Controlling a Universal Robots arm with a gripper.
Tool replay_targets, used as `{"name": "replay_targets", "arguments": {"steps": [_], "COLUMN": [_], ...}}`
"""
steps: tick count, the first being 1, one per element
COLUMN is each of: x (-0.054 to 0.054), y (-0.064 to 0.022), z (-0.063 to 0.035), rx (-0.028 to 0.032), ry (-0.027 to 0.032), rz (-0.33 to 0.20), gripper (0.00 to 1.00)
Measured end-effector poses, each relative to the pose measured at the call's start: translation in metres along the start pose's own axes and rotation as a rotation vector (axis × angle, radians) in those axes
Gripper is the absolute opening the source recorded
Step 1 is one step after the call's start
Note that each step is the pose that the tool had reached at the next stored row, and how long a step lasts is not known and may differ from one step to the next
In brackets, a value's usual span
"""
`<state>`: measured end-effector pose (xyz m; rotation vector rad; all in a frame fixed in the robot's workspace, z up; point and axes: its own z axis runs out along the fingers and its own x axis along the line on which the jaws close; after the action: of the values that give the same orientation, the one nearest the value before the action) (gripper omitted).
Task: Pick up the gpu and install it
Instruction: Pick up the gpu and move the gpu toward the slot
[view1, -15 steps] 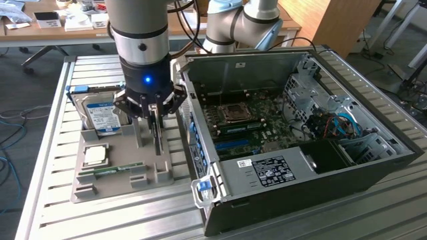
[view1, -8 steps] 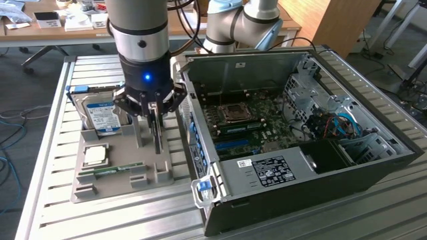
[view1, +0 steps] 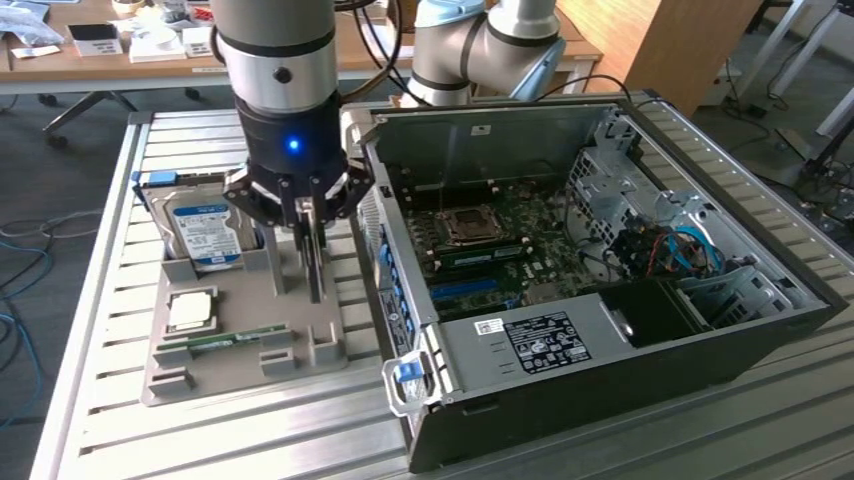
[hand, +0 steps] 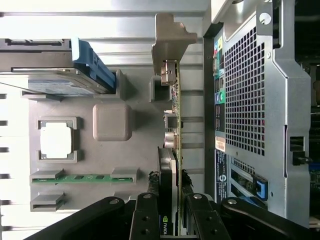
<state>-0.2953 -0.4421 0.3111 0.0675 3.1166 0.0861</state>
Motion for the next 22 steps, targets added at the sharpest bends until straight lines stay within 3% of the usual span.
{"name": "replay_targets", "arguments": {"steps": [22], "x": [-0.001], "y": [0.0018], "z": [-0.0319], "rx": [-0.0002], "ry": [0.0000], "rz": [0.000], "gripper": [0.27]}}
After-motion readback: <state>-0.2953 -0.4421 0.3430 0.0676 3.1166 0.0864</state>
